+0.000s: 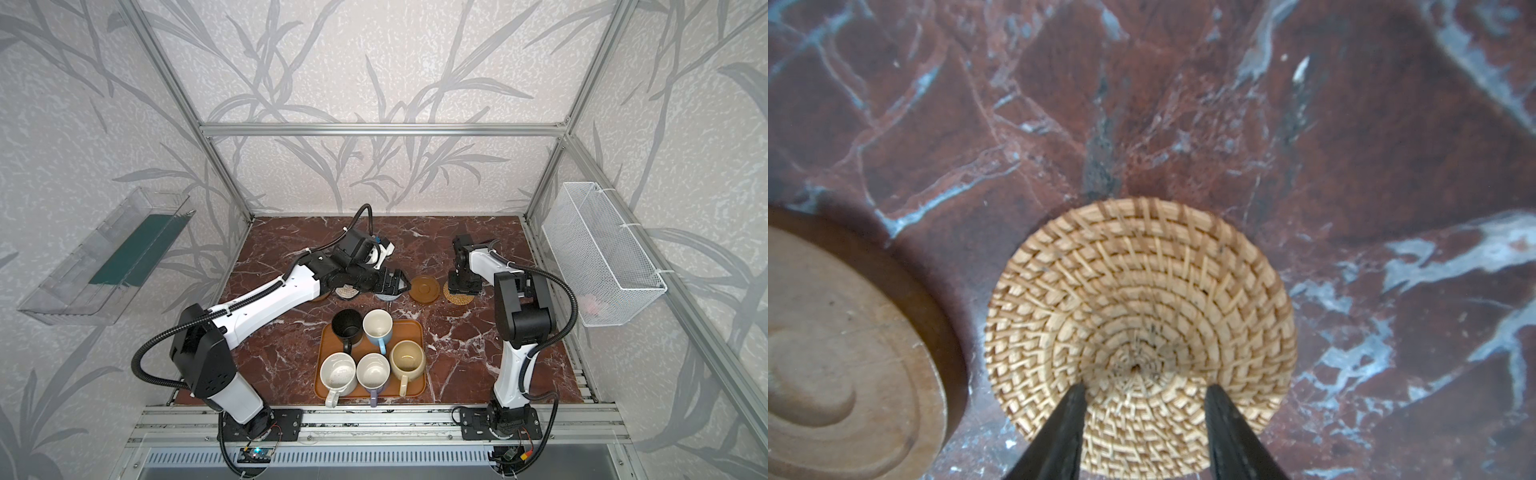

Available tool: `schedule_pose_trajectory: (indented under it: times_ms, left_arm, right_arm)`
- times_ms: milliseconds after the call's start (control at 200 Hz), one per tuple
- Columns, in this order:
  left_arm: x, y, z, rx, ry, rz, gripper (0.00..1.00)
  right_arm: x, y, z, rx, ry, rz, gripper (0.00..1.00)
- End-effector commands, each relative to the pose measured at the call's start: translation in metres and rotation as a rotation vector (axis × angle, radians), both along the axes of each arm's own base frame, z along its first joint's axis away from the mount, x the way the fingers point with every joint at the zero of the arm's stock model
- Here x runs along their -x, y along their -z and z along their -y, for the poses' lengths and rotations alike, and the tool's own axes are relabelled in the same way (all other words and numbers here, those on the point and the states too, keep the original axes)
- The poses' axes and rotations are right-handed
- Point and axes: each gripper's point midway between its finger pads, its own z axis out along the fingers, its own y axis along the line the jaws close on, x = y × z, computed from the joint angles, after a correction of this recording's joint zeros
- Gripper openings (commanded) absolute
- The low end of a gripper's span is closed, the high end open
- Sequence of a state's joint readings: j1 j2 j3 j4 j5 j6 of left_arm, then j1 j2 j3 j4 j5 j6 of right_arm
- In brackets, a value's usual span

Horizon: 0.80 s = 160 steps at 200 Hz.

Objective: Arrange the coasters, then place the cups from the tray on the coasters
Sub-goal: 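Shift the right gripper over the rattan coaster while the left gripper hovers, then bring both grippers back toward the mug tray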

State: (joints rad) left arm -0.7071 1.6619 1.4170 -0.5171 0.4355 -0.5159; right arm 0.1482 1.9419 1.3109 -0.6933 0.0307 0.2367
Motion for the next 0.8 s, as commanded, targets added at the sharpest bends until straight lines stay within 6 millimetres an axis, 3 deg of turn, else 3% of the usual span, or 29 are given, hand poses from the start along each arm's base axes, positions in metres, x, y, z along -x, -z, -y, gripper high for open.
schedule_pose_trajectory:
  times_ms: [0,350,390,465,485,625,795]
  left_arm:
    - [-0.001,-0.015,-0.005,0.018,-0.016,0.034,0.98]
    - [-0.002,-0.027,-0.010,0.015,-0.031,0.058,0.98]
    - [-0.001,-0.030,-0.012,0.018,-0.038,0.062,0.98]
    - [0.002,-0.040,-0.016,0.037,-0.046,0.079,0.98]
    - [0.003,-0.043,-0.017,0.041,-0.050,0.085,0.98]
    - [0.011,-0.055,-0.035,0.017,-0.088,0.110,0.99]
    - [0.026,-0.065,-0.060,-0.035,-0.118,0.123,0.99]
  right_arm:
    - [0.005,-0.007,0.006,0.020,-0.003,0.003,0.49]
    - [-0.002,-0.057,0.002,-0.009,-0.005,0.122,0.59]
    - [-0.001,-0.065,-0.001,-0.024,-0.009,0.139,0.68]
    - [0.004,-0.080,-0.008,-0.039,-0.037,0.165,0.90]
    - [0.005,-0.092,-0.010,-0.038,-0.049,0.195,1.00]
    - [0.022,-0.126,-0.022,-0.042,-0.098,0.271,0.99]
    - [0.050,-0.162,-0.053,-0.209,-0.135,0.385,0.99]
